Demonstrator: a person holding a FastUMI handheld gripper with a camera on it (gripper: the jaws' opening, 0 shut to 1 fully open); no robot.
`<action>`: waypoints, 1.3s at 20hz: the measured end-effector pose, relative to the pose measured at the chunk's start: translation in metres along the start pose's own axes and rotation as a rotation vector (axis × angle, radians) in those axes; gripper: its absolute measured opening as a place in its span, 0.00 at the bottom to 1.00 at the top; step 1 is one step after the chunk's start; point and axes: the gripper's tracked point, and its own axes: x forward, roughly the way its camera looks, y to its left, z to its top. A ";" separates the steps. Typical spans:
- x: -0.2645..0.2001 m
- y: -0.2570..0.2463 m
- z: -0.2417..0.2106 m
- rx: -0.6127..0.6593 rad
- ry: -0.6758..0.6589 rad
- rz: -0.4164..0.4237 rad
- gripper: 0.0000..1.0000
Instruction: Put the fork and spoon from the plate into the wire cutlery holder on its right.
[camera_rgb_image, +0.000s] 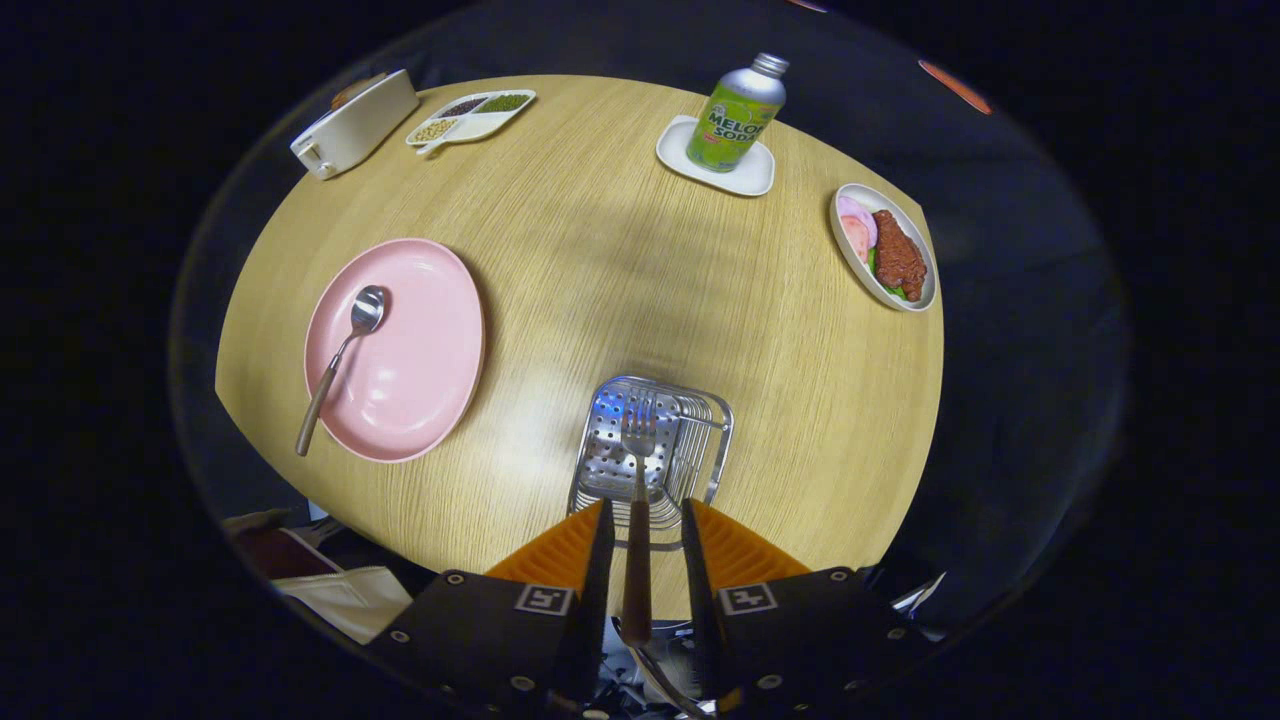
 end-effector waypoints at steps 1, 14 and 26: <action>-0.003 0.000 0.000 0.010 -0.016 -0.004 0.43; -0.060 0.035 0.033 0.126 -0.351 -0.052 1.00; -0.051 0.156 0.061 0.236 -0.555 0.006 1.00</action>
